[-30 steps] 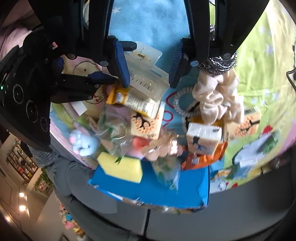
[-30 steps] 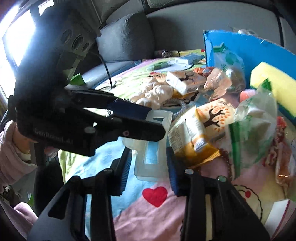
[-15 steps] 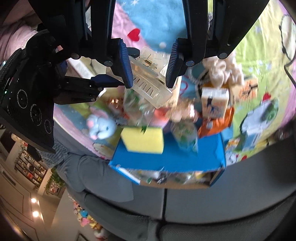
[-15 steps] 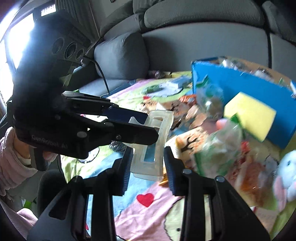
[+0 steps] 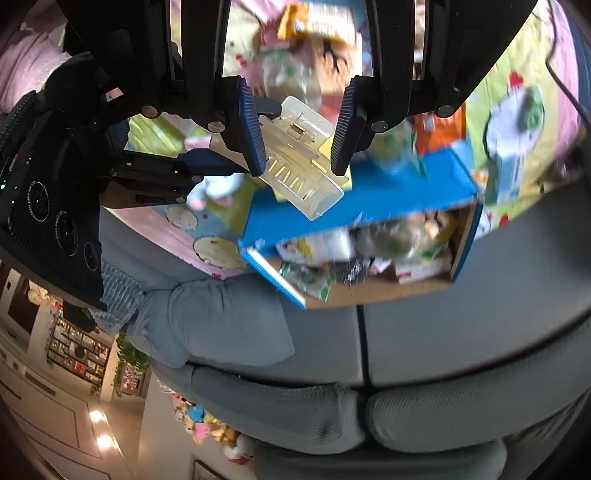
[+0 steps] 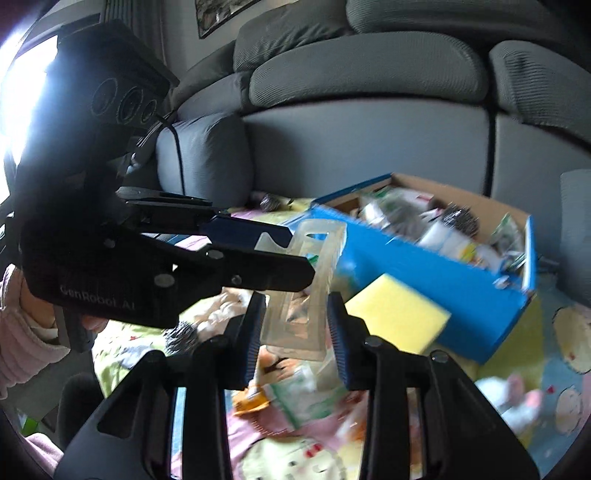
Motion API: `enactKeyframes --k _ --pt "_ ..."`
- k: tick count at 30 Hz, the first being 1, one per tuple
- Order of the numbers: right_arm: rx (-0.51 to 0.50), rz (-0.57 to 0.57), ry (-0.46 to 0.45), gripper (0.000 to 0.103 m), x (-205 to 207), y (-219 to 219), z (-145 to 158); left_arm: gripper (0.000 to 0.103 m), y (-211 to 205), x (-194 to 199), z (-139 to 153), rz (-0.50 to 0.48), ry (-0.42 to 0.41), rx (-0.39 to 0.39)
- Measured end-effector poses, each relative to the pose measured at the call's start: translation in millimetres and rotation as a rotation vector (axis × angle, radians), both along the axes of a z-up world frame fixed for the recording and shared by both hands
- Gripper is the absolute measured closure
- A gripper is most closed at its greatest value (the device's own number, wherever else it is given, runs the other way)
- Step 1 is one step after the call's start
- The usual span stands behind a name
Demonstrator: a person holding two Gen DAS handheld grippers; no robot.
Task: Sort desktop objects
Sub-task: 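Carry the claw clip into the blue box and open the left gripper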
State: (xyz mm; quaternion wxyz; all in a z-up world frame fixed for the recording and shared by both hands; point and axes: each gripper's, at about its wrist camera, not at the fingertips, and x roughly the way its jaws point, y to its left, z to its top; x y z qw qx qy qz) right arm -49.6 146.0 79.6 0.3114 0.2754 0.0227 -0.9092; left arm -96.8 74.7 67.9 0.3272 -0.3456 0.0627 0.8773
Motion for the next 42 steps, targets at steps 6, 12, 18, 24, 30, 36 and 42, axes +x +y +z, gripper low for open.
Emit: enactKeyframes --k 6,12,18,24,30,36,42 --pt "0.025 -0.064 0.016 0.069 -27.7 16.6 15.2 0.066 21.8 -28.9 10.8 -0.004 0.042 -0.005" --pt "0.038 -0.104 0.036 0.069 -62.1 28.2 24.2 0.066 37.2 -61.4 15.2 0.009 0.068 -0.001" --pt "0.033 -0.141 0.046 0.069 -98.7 39.8 28.8 0.066 51.8 -101.6 16.4 0.034 0.085 0.000" --pt "0.024 -0.164 0.027 0.069 -146.0 51.4 25.8 0.066 64.6 -141.8 5.2 0.080 0.096 -0.009" --pt "0.026 -0.179 -0.041 0.069 -186.1 55.4 11.1 0.066 70.3 -177.9 -14.3 0.126 0.061 -0.020" --pt "0.064 -0.190 -0.092 0.069 -206.8 51.0 -3.6 0.065 70.9 -194.6 -31.6 0.158 0.030 -0.045" --pt "0.106 -0.210 -0.146 0.067 -221.6 44.8 -14.3 0.065 67.7 -205.8 -39.8 0.219 0.011 -0.055"
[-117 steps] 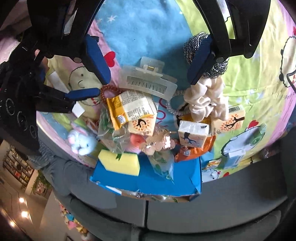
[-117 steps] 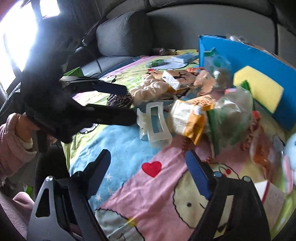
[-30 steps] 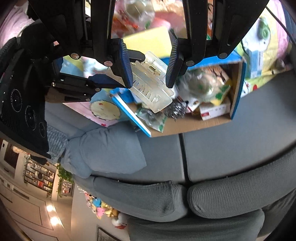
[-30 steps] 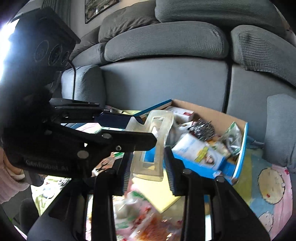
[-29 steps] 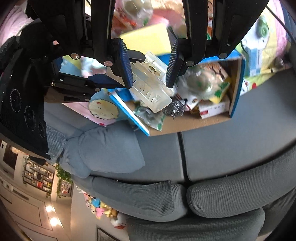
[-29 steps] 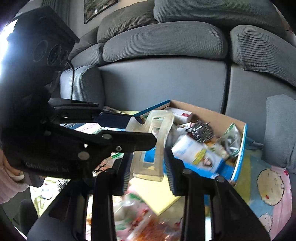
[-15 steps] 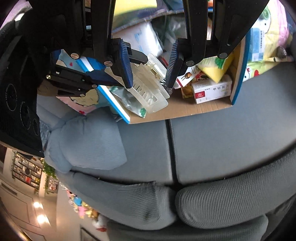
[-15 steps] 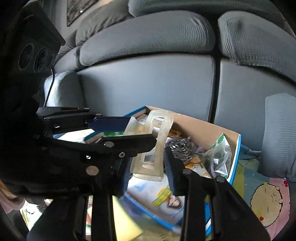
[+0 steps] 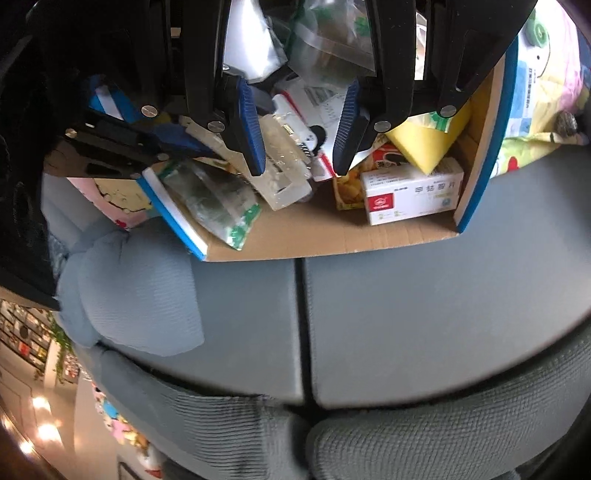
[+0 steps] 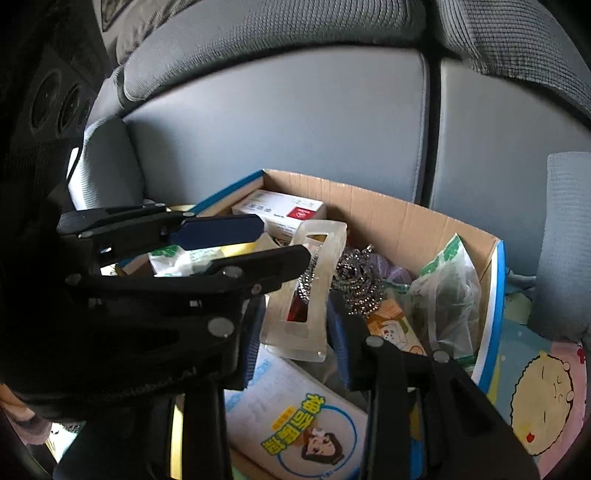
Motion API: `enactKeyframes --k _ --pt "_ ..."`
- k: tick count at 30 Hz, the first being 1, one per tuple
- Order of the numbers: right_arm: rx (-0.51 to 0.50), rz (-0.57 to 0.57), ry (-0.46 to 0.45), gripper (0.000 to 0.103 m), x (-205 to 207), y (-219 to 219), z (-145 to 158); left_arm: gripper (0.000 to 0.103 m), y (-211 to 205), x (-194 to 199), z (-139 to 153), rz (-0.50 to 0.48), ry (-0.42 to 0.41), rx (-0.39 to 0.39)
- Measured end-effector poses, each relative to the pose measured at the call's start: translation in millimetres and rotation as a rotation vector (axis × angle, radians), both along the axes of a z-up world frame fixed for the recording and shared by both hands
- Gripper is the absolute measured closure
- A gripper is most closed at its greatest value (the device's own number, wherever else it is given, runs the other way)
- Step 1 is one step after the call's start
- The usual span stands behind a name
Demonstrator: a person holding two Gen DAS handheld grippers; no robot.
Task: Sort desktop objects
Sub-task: 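Carry the claw clip into the blue box and open the left gripper, then withdraw the left gripper from the box toward the blanket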
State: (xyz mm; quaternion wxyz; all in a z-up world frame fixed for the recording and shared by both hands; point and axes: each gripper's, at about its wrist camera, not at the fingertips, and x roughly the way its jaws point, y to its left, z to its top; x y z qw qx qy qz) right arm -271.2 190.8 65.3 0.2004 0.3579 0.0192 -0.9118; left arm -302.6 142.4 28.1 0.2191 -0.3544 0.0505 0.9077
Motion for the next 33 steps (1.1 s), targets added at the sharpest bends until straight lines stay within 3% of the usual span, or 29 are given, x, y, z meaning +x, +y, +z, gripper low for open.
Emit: enactKeyframes --k 3,4,7,8,12,14,21,27,33 --pt "0.029 -0.020 0.010 0.061 0.2 -0.7 -0.3 0.065 -2.4 -0.4 -1.7 0.028 0.004 -0.014" --pt "0.034 -0.024 0.017 0.058 1.5 -0.1 0.4 0.059 -4.1 0.0 -1.2 0.041 0.008 -0.014" --pt "0.066 -0.074 0.044 0.030 6.2 5.4 3.5 0.015 -11.0 1.7 1.8 0.098 0.025 -0.015" --pt "0.068 -0.089 0.052 0.020 8.3 7.8 4.7 0.010 -13.8 4.3 3.9 0.117 0.036 -0.012" --pt "0.054 -0.152 0.068 0.004 17.4 20.7 9.9 0.009 -21.4 11.3 8.4 0.156 0.040 -0.010" --pt "0.054 -0.187 0.056 0.000 19.4 24.5 9.1 0.003 -23.2 15.4 10.3 0.203 0.057 -0.043" --pt "0.009 -0.286 0.055 0.000 49.9 35.8 21.0 0.002 -36.9 47.1 17.0 0.282 0.095 -0.118" --pt "0.003 -0.228 0.061 0.000 96.3 22.7 27.9 0.002 -48.9 95.8 22.4 0.301 0.131 -0.150" --pt "0.001 -0.151 0.050 0.000 146.9 2.7 32.2 0.002 -70.2 148.1 26.8 0.317 0.106 -0.160"
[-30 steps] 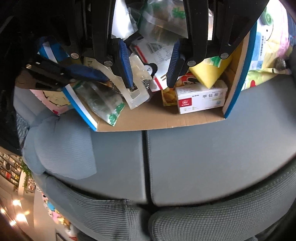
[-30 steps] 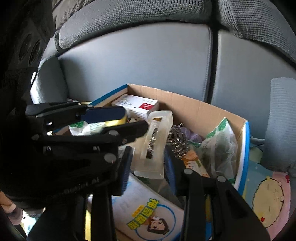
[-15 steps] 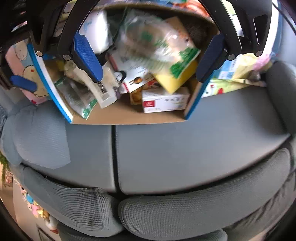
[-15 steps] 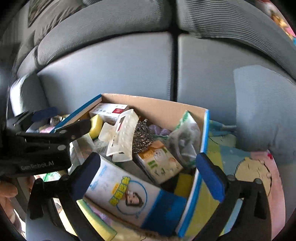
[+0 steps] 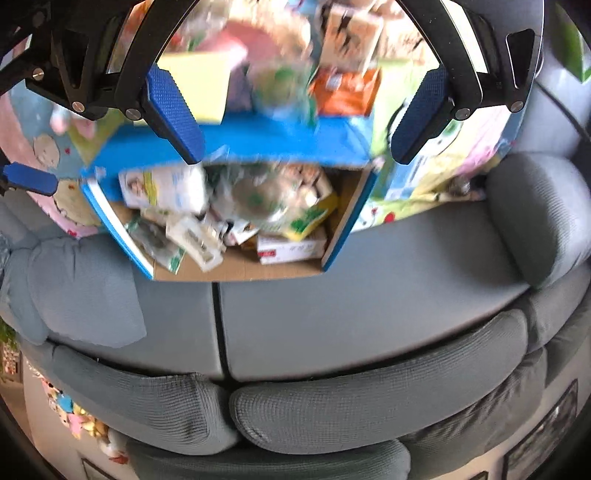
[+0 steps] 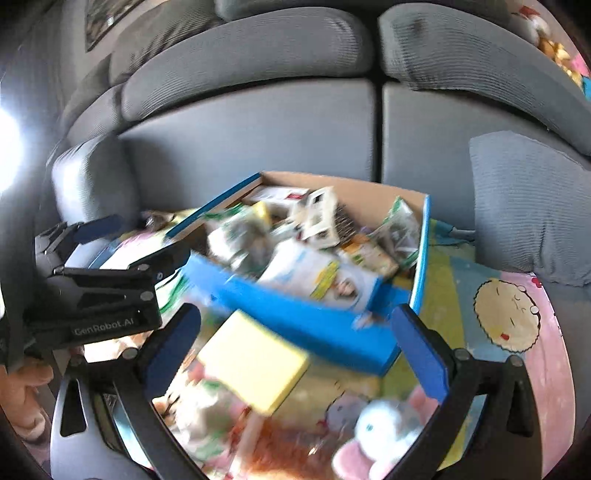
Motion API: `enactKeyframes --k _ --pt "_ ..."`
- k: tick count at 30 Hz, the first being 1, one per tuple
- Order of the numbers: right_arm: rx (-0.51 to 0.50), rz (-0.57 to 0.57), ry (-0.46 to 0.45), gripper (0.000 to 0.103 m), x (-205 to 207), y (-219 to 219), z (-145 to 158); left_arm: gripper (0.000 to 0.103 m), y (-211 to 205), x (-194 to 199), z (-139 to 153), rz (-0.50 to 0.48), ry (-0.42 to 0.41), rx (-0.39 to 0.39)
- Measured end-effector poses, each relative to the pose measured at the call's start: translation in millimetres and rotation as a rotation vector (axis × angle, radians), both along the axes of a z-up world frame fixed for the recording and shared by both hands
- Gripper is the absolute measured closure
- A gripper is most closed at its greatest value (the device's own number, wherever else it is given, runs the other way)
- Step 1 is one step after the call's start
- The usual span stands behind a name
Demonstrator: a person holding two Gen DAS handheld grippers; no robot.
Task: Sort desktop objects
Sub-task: 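Withdraw the left gripper from the box toward the blanket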
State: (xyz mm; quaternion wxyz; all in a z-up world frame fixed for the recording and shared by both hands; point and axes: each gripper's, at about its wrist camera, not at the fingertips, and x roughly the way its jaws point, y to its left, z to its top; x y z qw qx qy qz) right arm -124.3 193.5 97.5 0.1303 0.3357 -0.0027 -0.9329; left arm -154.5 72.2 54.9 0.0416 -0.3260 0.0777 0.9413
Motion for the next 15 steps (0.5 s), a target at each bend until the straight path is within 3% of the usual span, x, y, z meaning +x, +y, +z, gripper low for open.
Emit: enactKeyframes --k 6,15 --pt "0.071 0.079 0.005 0.000 44.8 -22.9 -3.2 0.002 -24.1 53.1 -5.2 0.048 -0.011 -0.041" --pt "0.089 0.267 -0.038 0.000 96.7 -51.7 -34.8 0.002 -53.2 128.8 -52.4 0.171 -0.059 -0.097"
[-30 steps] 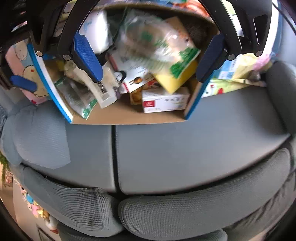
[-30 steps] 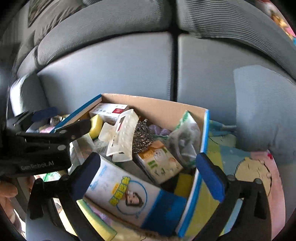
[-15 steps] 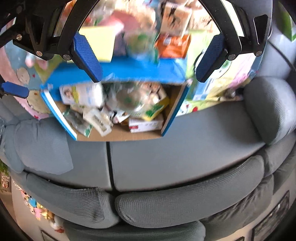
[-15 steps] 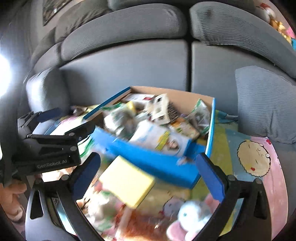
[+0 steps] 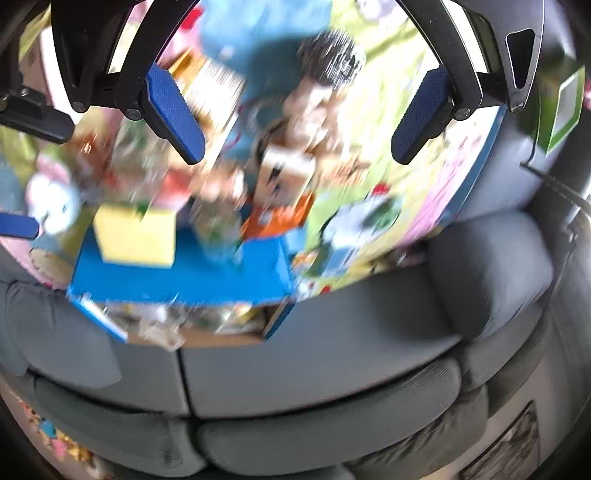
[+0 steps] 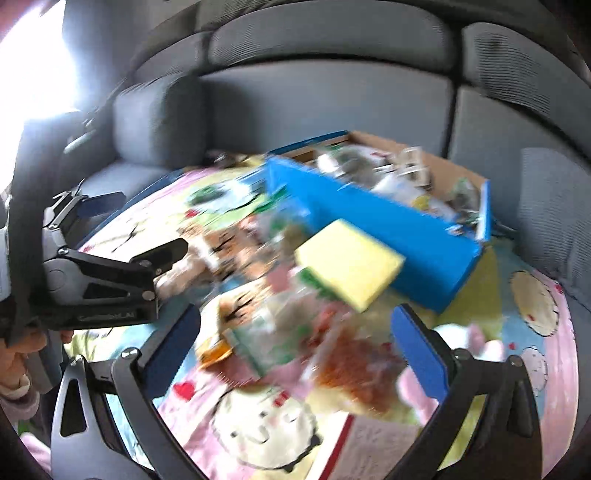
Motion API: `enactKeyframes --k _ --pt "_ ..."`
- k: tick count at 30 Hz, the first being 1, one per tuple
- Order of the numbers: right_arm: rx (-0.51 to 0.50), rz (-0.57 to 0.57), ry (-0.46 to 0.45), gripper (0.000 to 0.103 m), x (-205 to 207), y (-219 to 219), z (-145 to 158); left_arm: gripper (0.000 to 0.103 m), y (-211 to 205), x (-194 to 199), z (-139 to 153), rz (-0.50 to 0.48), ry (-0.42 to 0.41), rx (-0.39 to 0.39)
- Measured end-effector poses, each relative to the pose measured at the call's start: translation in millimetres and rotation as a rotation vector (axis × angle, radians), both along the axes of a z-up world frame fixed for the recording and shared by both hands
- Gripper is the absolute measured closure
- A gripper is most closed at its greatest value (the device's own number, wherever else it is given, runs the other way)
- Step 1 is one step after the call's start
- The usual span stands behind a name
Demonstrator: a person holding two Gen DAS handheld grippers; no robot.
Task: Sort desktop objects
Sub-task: 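Withdraw the left gripper from the box toward the blanket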
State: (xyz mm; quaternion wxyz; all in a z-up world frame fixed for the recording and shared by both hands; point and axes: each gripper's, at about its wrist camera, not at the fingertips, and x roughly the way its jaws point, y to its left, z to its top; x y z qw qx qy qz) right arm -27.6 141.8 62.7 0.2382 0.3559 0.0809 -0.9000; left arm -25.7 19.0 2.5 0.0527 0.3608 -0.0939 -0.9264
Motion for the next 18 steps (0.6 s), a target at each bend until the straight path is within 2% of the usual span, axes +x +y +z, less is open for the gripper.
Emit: enactKeyframes --k 3,6,10,14,18 --pt "0.004 0.055 -0.010 0.000 13.2 -13.1 -8.5 0.002 -16.6 25.4 -8.5 0.053 0.019 -0.023" --pt "-0.007 0.132 -0.028 0.000 26.4 -30.6 -17.3 0.002 -35.3 43.4 -12.4 0.090 0.024 -0.013" --pt "0.017 0.239 -0.002 0.000 42.9 -60.9 -29.1 0.002 -64.5 58.9 -20.2 0.191 0.036 -0.025" --pt "0.042 0.326 -0.004 0.001 44.8 -88.8 -42.0 0.002 -82.8 62.3 -33.3 0.222 -0.006 0.007" --pt "0.038 0.415 -0.006 0.004 39.7 -105.0 -49.4 0.002 -85.4 65.6 -40.0 0.221 -0.012 0.032"
